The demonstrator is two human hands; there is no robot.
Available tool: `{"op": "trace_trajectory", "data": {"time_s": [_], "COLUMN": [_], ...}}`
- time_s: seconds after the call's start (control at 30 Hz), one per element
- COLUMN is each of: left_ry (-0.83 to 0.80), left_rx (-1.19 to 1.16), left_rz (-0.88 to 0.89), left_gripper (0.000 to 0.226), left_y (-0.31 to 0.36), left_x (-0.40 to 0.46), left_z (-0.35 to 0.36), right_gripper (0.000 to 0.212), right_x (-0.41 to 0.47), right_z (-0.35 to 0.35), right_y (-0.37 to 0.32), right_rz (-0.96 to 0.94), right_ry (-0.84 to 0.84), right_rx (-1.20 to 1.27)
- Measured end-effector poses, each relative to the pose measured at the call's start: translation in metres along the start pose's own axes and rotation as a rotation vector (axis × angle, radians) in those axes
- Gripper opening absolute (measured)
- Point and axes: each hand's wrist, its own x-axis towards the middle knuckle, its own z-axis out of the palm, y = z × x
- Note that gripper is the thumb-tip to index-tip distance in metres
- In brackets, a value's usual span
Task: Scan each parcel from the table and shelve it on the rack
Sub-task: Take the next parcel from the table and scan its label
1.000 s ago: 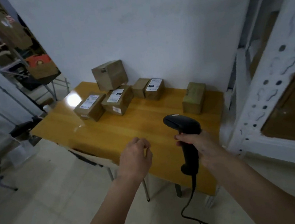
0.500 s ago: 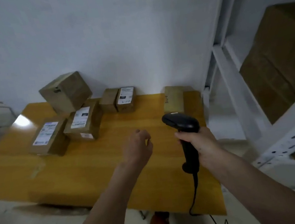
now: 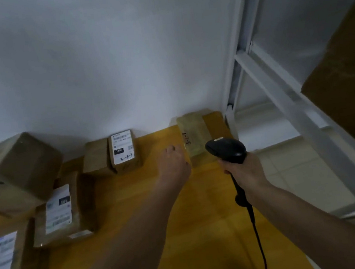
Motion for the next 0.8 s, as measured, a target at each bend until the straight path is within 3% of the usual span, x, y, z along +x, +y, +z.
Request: {"op": "trace_trajectory", "data": {"time_s": [0.17,0.3,0.4,0.6,0.8], "left_ry": [-0.05,-0.111,-0.141,-0.205,-0.22], "left_rx": [-0.139,-0.249,-0.292,-0.513,-1.023], "left_rz": [-0.05,-0.209,-0.322,-0.512,-0.397], "left_gripper": [0.069,0.109,0.124,0.128,0.11], "left_y": [0.028,0.055,0.068,0.065,0.01], "left_x": [0.052,0.078,0.087,0.093,0.052], "left_z": [0.027,0.044,0.055,0.062,0.064], "right_gripper": [0.013,0.01,0.01,0.009,0.01], "right_x": [0.024,0.034,0.037,0.038,0.04], "right_z": [0.001,-0.006,-0.013,-0.024,-0.026], "right_y": [0.005,0.009,0.015,0.023,0.025], "right_rz": [0.025,0.063,0.086,0.145,0.173], "right_ry": [0.064,0.067,0.067,0.076,0.047], "right_rx": [-0.071,-0.08,-0.096,-0.084,-0.039]}}
